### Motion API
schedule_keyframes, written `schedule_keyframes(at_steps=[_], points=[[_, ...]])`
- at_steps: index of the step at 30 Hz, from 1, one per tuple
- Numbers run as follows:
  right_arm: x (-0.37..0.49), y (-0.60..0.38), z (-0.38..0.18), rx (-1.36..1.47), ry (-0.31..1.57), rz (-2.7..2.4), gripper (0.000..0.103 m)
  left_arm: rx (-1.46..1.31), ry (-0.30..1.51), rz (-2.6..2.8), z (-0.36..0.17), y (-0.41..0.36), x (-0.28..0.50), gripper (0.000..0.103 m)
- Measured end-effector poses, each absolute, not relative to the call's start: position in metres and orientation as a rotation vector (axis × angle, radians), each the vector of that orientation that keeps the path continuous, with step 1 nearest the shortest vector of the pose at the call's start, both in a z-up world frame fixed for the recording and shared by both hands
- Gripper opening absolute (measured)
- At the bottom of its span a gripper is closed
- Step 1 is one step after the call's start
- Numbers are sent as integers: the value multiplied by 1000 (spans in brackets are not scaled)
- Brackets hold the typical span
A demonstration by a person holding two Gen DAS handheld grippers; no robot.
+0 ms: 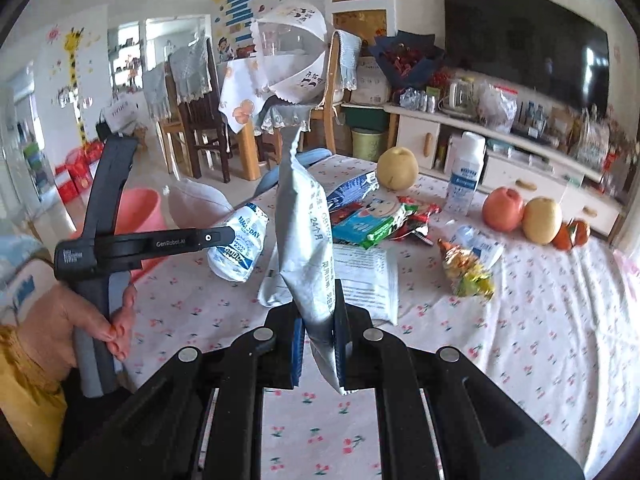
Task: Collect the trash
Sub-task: 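Lift the bottle and silver bag and carry both over the pink bucket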
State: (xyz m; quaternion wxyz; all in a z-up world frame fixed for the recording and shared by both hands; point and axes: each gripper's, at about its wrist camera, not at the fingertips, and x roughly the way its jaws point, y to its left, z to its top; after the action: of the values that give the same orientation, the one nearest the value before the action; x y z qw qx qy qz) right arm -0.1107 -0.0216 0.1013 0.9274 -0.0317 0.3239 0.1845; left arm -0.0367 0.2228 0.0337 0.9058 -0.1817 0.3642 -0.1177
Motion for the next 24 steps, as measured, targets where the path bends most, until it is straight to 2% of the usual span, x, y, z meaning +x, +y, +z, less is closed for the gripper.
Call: schedule_keyframes(at_steps=[12,24], points=[[-117,-7,117,81,659,464,13,-387,587,-165,73,255,-81,18],[-104,83,145,147,652,677,13,-374,492,35,102,330,-124,18]])
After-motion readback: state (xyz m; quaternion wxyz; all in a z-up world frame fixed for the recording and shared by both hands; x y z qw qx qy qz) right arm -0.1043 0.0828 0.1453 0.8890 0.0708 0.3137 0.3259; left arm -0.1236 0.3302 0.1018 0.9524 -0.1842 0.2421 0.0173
